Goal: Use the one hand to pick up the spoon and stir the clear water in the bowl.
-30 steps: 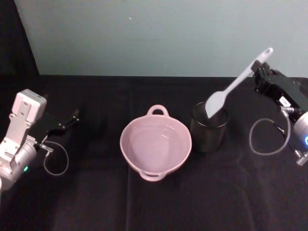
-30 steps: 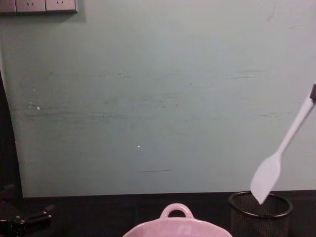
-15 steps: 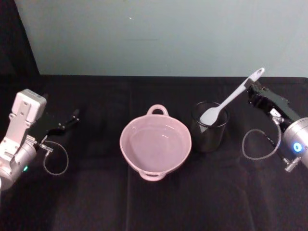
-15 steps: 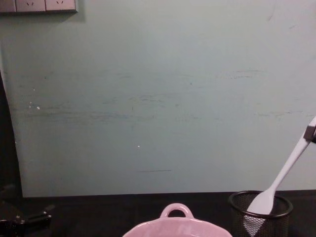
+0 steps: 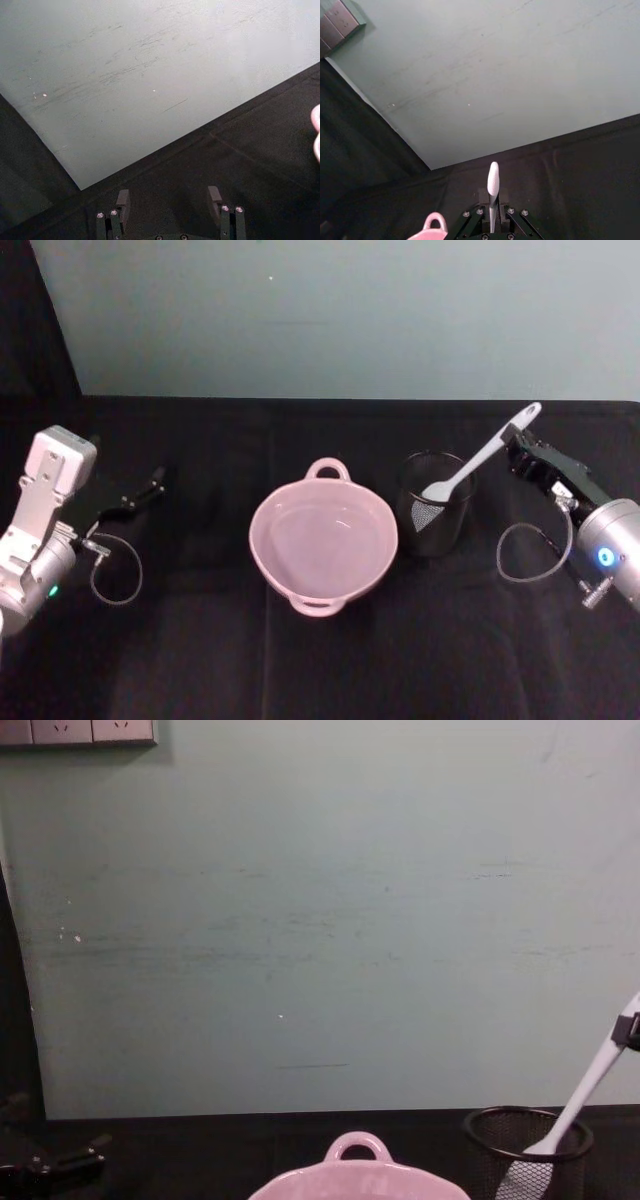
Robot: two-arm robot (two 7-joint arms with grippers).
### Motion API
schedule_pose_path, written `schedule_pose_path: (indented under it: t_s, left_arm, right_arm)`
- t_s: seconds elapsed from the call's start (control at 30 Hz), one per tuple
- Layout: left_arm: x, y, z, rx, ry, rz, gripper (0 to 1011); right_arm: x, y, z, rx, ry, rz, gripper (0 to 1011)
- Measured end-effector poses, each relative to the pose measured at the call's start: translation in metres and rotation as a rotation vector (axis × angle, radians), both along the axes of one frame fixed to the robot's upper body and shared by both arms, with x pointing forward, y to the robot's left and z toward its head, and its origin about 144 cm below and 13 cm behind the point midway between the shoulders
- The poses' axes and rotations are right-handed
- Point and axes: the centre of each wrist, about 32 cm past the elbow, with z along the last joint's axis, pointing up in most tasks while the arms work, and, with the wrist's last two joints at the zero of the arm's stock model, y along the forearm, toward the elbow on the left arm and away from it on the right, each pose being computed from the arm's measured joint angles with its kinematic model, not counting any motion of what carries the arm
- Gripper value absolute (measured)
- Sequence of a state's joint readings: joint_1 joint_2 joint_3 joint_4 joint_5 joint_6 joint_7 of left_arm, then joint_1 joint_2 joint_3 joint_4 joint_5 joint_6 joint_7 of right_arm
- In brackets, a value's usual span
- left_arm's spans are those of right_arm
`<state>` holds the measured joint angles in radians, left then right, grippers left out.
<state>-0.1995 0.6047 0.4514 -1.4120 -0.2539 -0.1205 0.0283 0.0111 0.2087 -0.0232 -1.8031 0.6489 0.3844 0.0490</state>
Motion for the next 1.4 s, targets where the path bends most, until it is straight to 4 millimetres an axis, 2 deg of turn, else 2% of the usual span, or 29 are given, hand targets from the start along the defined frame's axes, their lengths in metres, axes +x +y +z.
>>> schedule_pose_path:
  t_s: [1.4]
  left_arm:
    - [0.000, 0.000, 0.000, 0.000, 0.000, 0.000, 1011]
  right_arm:
    - [0.001, -0.003, -0.016, 0.048, 0.035, 0.015, 109]
